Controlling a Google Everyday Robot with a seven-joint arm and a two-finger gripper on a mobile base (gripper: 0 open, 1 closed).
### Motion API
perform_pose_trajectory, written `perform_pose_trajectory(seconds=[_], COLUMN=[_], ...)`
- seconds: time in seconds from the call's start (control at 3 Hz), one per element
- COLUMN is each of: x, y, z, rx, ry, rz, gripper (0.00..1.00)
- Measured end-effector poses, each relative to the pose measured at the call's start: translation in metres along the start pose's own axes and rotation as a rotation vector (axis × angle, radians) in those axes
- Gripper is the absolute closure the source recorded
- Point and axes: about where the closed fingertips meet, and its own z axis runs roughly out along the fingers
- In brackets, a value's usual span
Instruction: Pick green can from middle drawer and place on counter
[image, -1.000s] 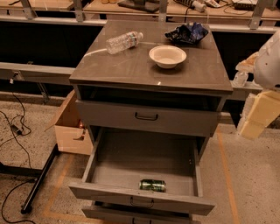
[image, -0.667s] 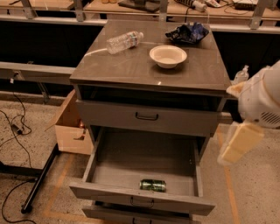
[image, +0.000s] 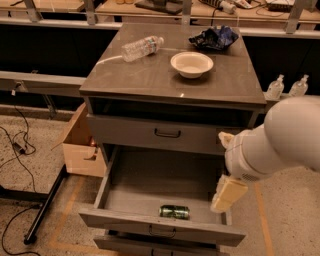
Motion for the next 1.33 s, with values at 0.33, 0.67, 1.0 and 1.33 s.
perform_pose_trajectory(seconds=[0.33,0.67,1.0,1.33], x=[-0.007,-0.007,-0.005,-0.003], y=[-0.009,-0.009,-0.008,-0.010], z=[0.008,0.007,0.031,0.083], rx=[0.058,0.059,0.074,0.097], ry=[-0.027,-0.027,-0.046,-0.069], rz=[-0.008,-0.008,0.006,0.026], gripper=[0.00,0.00,0.00,0.00])
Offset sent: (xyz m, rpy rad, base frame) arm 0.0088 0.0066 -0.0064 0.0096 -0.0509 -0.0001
